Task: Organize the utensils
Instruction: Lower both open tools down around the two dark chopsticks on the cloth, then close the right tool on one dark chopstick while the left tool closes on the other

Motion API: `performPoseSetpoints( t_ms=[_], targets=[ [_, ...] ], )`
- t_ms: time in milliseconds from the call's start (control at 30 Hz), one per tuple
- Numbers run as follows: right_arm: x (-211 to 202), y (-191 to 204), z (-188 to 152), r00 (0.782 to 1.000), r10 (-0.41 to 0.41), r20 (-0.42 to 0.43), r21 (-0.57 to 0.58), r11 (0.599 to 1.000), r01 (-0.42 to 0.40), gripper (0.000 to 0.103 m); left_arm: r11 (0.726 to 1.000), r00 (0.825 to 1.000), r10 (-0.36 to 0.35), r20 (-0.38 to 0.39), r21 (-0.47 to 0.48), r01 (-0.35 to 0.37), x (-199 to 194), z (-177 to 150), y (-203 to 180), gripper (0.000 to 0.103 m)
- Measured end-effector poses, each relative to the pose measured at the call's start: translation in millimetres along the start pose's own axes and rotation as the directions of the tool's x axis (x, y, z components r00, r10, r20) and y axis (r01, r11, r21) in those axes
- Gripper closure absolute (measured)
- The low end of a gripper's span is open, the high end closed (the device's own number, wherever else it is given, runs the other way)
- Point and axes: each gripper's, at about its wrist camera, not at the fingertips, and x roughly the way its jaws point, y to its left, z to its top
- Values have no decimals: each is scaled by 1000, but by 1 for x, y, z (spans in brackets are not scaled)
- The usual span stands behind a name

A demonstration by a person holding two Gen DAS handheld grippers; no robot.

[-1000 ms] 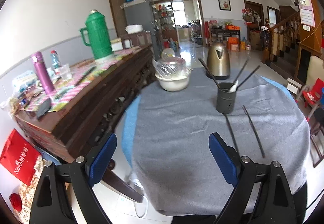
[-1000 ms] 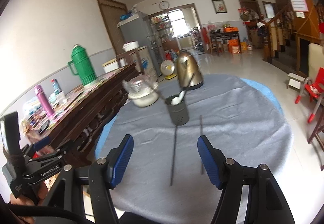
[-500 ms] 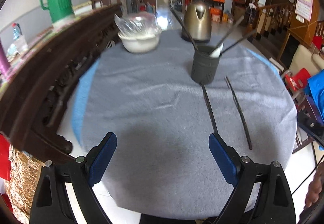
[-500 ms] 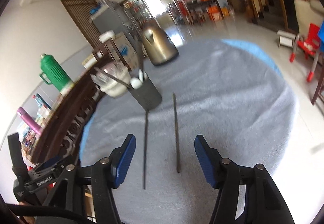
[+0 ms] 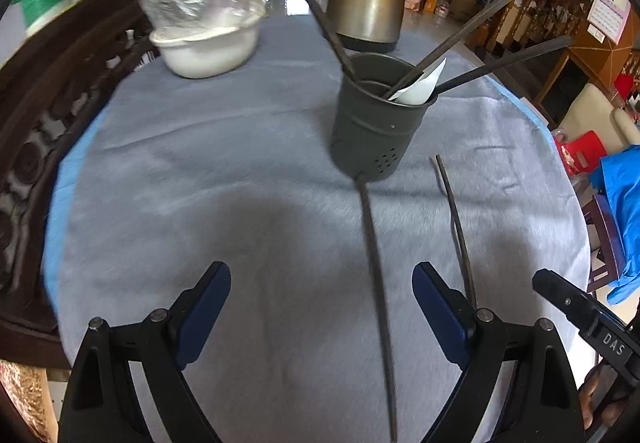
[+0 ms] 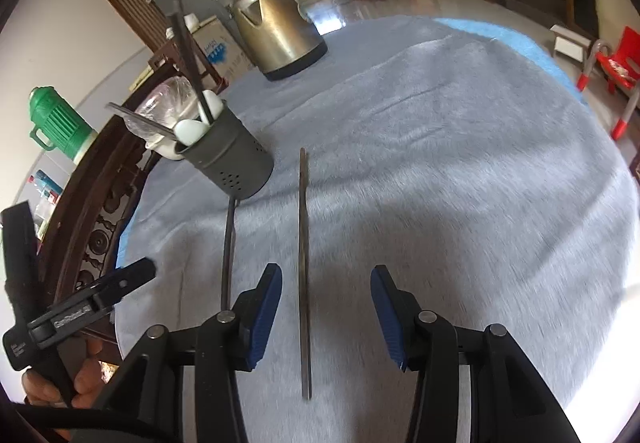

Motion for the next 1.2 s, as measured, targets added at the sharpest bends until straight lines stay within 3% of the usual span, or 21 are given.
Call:
performPoseSetpoints(
  t_ms=[100, 133, 200, 267, 467, 633, 767, 900, 1200],
  targets=[
    [24, 0, 15, 999, 11, -36, 2, 1000, -11, 54, 1000, 999, -13, -42, -3, 13, 22, 10, -3, 13],
    [34, 1, 19, 998, 18, -53, 6, 1000, -17, 59, 1000, 998, -16, -62, -14, 15, 32, 13, -3, 14],
    [46, 2, 25, 996, 32, -78, 10, 999, -31, 64, 999, 996, -24, -89, -40, 20, 43, 17, -1, 26],
    [59, 5, 30, 995, 40, -97, 8, 999, -40, 64, 997, 993, -44, -110, -61, 37, 50, 20, 0, 30],
    [75, 13, 41, 993, 46, -112, -4, 999, -47, 64, 996, 991, -69, -117, -55, 63, 59, 25, -8, 31],
    [93, 20, 43, 987, 14, -160, -26, 999, -18, 74, 996, 985, -73, -156, -55, 65, 74, 25, -10, 54],
    [102, 22, 39, 983, -17, -181, -34, 999, 11, 89, 998, 989, -59, -137, -32, 55, 76, 24, -13, 70],
    [103, 22, 35, 982, -22, -190, -26, 999, 18, 94, 995, 987, -96, -129, -23, 94, 76, 25, -10, 91],
    [97, 10, 18, 971, 56, -231, 132, 991, -26, 96, 982, 971, -171, -166, 56, 182, 79, 36, 1, 96]
  ],
)
